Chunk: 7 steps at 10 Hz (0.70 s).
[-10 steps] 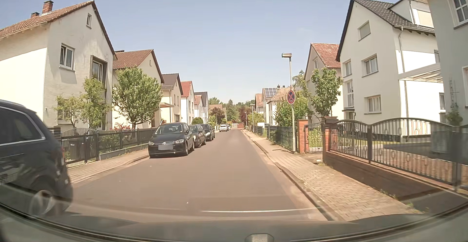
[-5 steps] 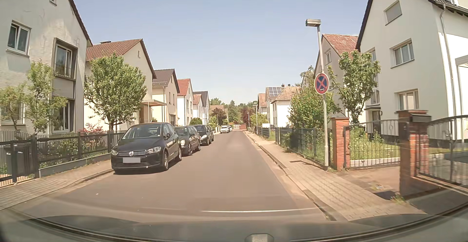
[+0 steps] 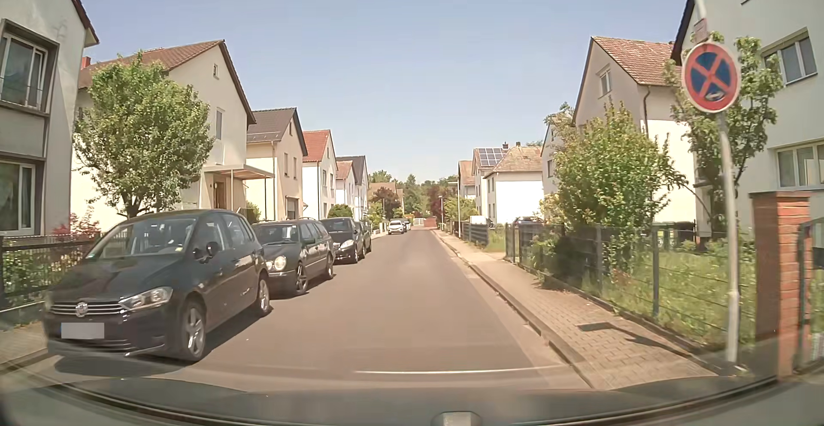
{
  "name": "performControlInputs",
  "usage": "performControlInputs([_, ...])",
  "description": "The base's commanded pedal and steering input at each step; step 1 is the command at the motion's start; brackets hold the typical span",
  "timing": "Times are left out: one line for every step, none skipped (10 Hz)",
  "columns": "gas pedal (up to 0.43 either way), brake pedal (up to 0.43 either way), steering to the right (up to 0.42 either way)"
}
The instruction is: Follow the waypoints while adhering to traffic rules and regulations
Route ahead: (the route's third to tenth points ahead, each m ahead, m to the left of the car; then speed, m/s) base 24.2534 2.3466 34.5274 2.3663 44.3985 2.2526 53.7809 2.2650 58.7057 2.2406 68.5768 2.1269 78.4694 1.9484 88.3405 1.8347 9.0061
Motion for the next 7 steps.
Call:
performControlInputs([0.047, 0.000, -0.003])
performControlInputs([0.039, 0.000, -0.003])
performControlInputs([0.028, 0.000, -0.001])
performControlInputs([0.028, 0.000, 0.004])
performControlInputs([0.020, 0.000, 0.007])
performControlInputs([0.020, 0.000, 0.007])
performControlInputs([0.020, 0.000, 0.007])
